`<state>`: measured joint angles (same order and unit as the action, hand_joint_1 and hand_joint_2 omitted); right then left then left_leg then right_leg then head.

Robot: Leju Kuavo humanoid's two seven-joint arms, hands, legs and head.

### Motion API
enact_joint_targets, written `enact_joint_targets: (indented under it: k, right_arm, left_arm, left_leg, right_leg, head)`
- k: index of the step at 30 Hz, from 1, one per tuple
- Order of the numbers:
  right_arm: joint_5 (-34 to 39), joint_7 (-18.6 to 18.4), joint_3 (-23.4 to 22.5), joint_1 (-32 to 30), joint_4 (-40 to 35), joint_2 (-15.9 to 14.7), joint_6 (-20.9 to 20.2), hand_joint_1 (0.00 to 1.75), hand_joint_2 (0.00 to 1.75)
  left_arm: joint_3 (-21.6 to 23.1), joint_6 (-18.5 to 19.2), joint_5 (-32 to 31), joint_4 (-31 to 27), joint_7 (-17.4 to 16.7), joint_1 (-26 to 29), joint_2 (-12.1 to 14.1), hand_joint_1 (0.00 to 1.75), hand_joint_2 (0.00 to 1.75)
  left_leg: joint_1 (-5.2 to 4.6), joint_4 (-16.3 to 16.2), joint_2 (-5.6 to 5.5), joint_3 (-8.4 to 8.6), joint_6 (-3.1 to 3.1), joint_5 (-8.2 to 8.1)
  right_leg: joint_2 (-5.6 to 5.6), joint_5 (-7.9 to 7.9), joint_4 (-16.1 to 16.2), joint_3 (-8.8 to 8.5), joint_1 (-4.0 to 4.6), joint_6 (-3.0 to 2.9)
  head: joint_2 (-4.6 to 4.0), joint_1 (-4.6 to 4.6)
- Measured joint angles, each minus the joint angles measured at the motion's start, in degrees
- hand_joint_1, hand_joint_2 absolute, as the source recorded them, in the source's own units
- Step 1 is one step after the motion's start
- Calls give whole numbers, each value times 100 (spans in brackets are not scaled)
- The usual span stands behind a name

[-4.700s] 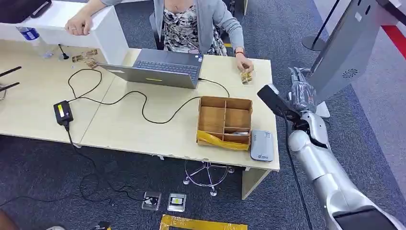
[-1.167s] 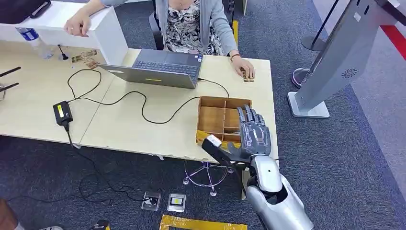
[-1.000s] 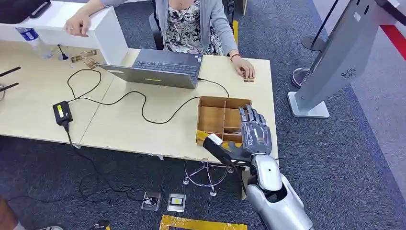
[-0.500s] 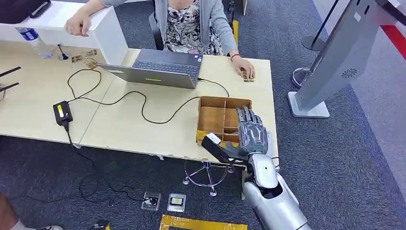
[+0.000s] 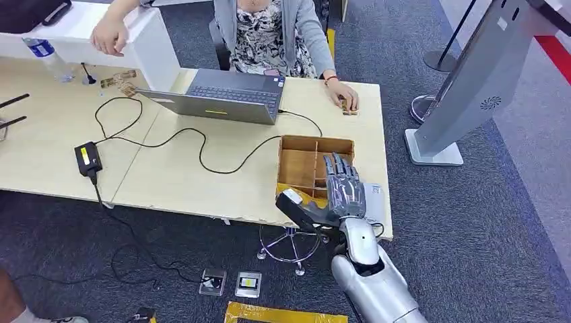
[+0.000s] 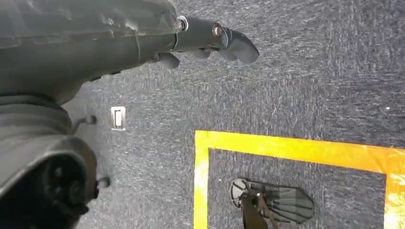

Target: Pass the card to the sensor for recognition and then transmit it.

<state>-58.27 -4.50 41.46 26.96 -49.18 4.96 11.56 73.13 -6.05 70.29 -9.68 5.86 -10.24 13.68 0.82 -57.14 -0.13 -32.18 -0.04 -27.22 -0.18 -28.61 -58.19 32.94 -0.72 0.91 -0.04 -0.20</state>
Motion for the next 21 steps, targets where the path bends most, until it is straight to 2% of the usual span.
enact_joint_targets:
  k: [7,21]
  right_arm:
    - [24,-52,0,70,350,39,44,0,175]
    - [131,-61,0,58,566,37,149,0,175]
  left_arm:
    - [2,7,-79,0,0,-15,2,0,0]
    - [52,2,-133,0,-2,-56,-46,0,0]
  left_leg:
    - [0,0,0,-1,0,0]
    - [0,0,0,0,0,0]
  right_leg:
    - [-1,0,0,1,0,0]
    - [0,0,0,2,0,0]
  head:
    - [0,2]
    - [0,0]
